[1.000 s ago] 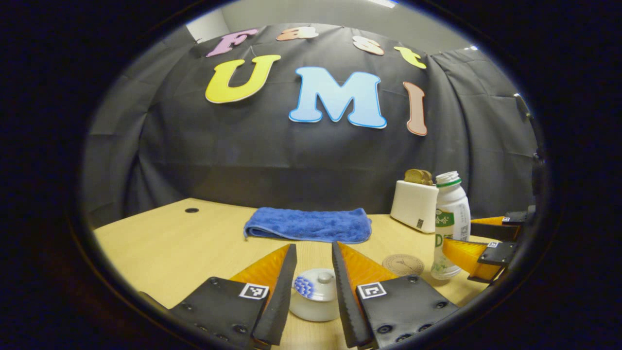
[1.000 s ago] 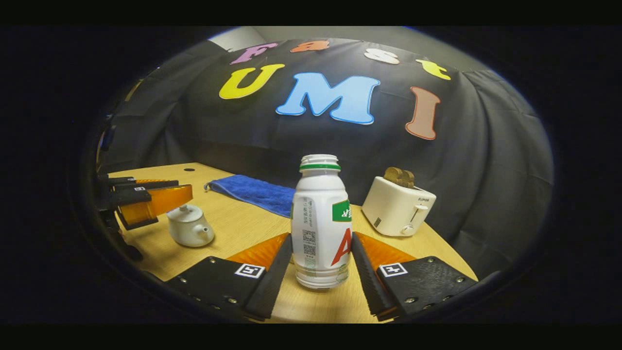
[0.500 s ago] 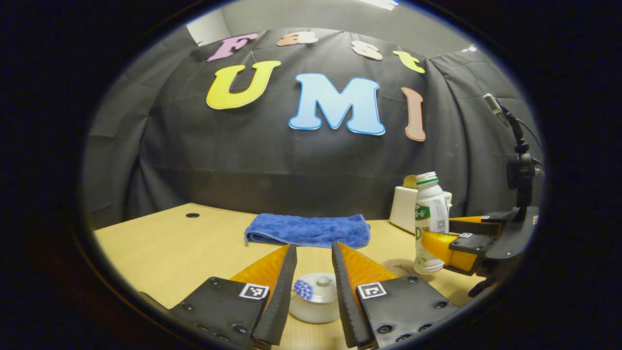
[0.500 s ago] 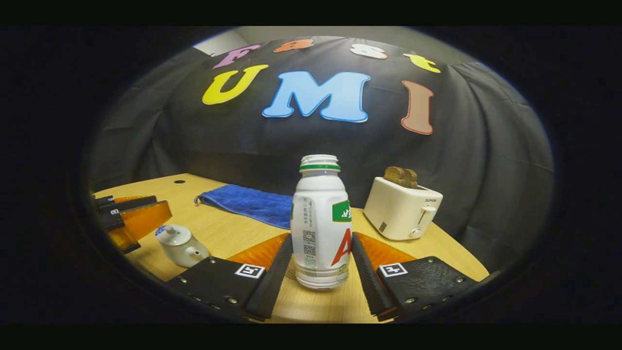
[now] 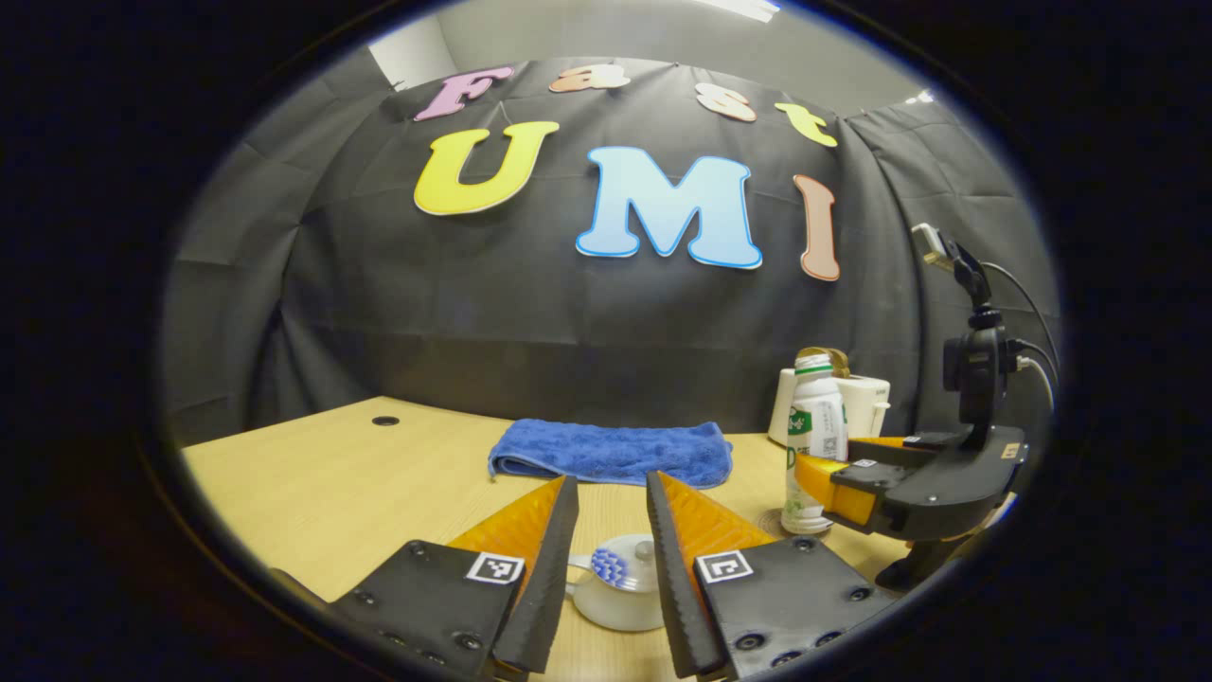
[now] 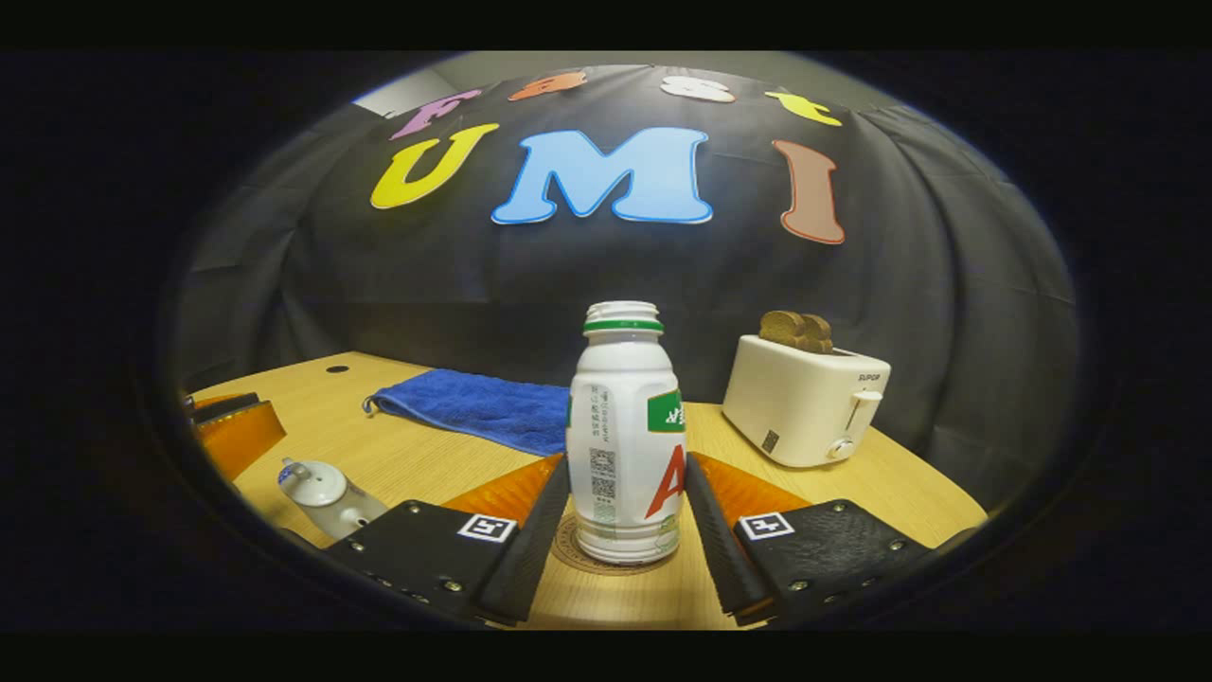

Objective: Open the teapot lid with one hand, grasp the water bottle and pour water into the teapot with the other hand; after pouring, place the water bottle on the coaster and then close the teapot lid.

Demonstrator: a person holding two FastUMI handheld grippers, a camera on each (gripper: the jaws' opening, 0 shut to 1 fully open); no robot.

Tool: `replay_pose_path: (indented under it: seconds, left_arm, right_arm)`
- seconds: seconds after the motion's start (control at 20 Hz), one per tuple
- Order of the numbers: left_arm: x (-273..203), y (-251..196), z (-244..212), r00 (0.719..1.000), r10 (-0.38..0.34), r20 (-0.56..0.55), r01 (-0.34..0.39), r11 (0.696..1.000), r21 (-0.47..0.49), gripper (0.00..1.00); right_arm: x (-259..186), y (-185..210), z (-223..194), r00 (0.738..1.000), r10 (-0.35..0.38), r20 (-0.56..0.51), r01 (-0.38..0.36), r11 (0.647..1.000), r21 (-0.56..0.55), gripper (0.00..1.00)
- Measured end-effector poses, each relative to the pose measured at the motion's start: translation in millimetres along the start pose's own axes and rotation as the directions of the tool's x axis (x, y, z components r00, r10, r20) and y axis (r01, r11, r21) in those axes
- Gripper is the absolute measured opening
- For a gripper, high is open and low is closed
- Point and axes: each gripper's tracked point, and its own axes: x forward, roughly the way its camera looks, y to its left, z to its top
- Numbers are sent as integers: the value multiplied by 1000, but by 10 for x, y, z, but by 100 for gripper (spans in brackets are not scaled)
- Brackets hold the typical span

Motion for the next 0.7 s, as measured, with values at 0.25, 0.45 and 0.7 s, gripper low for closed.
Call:
replay_pose_path:
  seconds: [0.25,0.45,0.7]
  left_arm:
    - [4,-25,-35,1000,-2,-10,2,1000,9,49]
    - [15,-41,-58,1000,-3,-16,3,1000,20,52]
    - [22,-33,-80,1000,-1,-17,1,1000,22,55]
  right_arm:
    - [10,-17,-22,1000,1,12,-1,1000,26,71]
    - [22,-14,-115,1000,0,-9,0,1000,16,75]
    - [-32,-53,28,999,-6,37,4,999,43,98]
